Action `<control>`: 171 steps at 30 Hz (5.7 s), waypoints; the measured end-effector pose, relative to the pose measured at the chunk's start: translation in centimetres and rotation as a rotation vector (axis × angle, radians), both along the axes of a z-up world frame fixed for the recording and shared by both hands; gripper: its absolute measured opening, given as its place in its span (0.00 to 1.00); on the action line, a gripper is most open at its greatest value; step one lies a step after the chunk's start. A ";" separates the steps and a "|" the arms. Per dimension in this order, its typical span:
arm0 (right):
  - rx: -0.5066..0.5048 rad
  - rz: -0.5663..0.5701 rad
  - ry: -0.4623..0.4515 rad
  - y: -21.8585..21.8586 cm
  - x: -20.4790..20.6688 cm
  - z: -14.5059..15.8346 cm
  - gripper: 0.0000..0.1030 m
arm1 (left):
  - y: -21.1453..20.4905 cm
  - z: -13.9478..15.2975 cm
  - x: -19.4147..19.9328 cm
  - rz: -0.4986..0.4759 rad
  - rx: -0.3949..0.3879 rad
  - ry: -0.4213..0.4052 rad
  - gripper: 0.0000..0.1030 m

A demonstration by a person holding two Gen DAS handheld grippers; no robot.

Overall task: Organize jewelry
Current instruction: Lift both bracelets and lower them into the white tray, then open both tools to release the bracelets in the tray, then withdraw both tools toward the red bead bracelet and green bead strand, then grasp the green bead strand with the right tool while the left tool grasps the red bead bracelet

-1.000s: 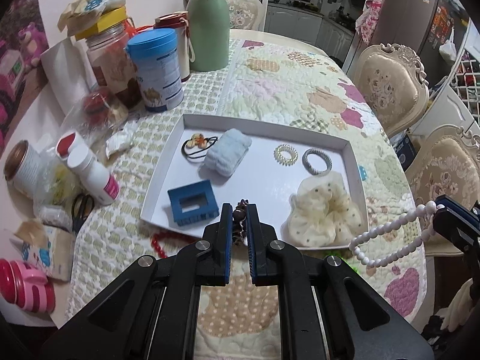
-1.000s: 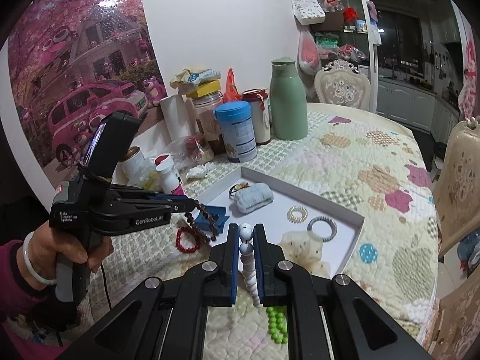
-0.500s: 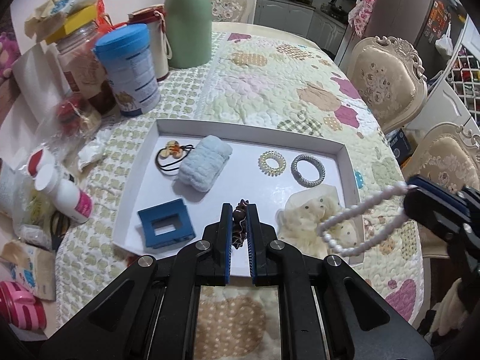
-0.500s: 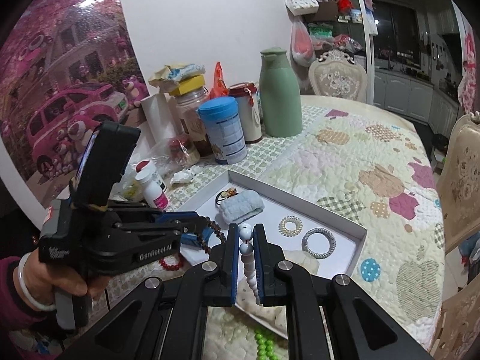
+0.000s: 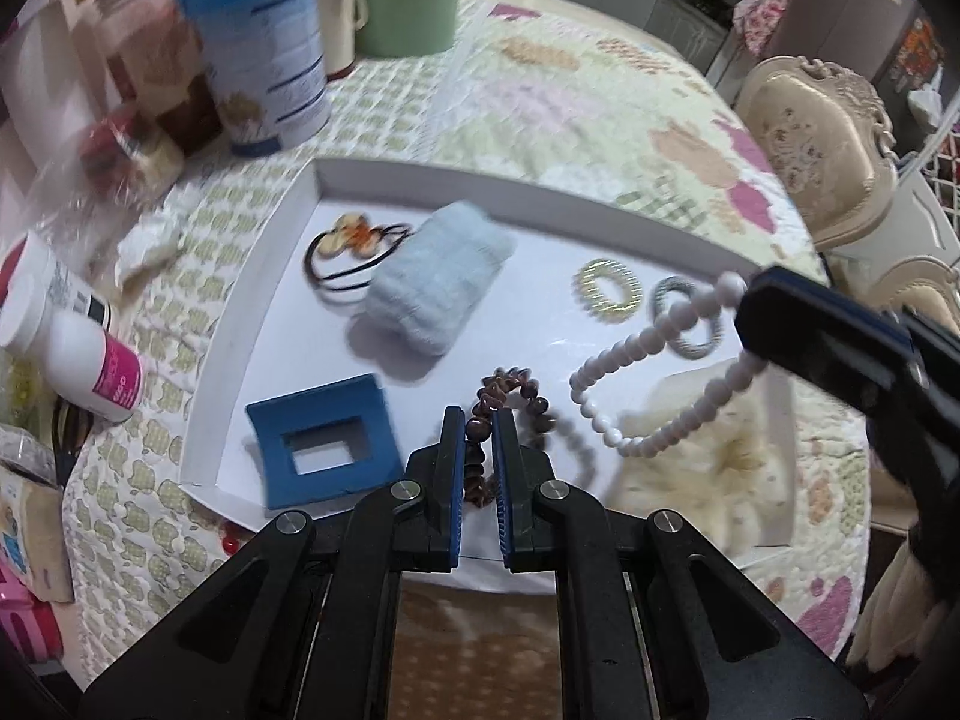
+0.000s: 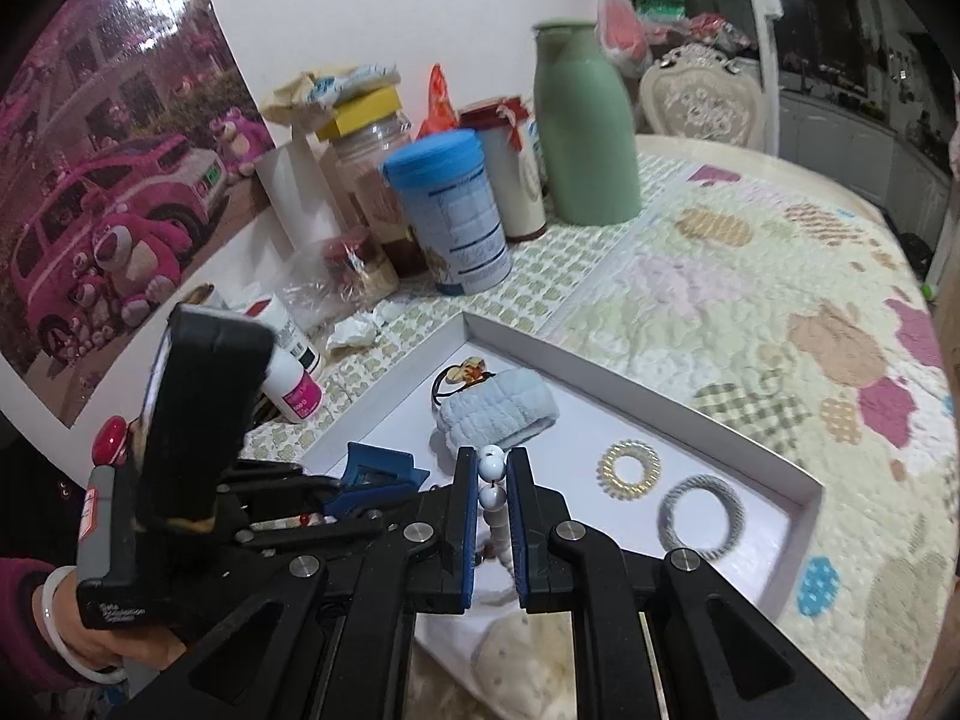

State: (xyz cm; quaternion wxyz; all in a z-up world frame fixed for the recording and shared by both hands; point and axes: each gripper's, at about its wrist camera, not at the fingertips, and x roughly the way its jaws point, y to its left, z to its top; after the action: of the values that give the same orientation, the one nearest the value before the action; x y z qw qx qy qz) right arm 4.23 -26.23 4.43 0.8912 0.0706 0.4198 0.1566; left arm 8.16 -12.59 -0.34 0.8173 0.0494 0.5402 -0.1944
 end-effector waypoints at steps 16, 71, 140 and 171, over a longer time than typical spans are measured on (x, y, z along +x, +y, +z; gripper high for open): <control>-0.024 -0.062 0.158 -2.4 10.6 -7.8 0.08 | 0.8 -2.1 2.0 0.015 -0.020 0.056 0.07; -0.019 -0.319 0.063 -3.6 -13.4 -0.8 0.37 | 2.2 3.9 -8.2 0.057 0.061 -0.158 0.53; -0.144 -0.256 0.207 -3.7 -14.9 -9.8 0.30 | 12.4 -4.6 -2.4 0.298 0.057 0.092 0.53; -0.153 -0.202 0.174 -2.2 -15.1 -8.0 0.09 | 11.3 -5.0 -2.4 0.220 0.067 0.045 0.08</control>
State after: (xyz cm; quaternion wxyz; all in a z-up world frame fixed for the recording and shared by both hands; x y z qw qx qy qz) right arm -10.87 -28.46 -3.60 0.8655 0.0580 0.4968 0.0269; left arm 5.74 -1.25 -5.32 0.8191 0.0126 0.5669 -0.0865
